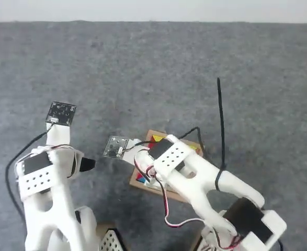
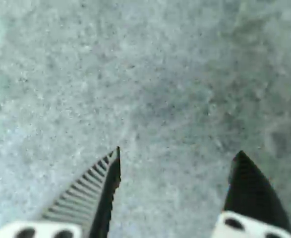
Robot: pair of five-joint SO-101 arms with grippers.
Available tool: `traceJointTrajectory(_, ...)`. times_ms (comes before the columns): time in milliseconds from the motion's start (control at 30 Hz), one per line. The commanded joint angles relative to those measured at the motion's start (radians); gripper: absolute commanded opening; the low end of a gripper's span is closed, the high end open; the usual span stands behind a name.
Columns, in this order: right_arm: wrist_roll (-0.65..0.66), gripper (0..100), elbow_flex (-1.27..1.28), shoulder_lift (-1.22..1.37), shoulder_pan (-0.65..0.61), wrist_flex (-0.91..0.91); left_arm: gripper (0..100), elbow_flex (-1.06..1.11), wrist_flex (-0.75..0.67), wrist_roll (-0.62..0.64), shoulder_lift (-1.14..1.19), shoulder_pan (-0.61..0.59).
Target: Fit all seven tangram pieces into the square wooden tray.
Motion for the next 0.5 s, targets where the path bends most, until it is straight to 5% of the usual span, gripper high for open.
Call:
traceJointTrajectory(0, -0.014, 16.5, -0.035, 0.041, -0.001, -0.010, 34, -0.007, -0.017, -0.009, -0.020, -0.005)
traceJointTrajectory(467, -0.272, 9.8, -0.107, 0.077, 0.189, -0.008, 34, -0.007, -0.017, -0.009, -0.021, -0.002)
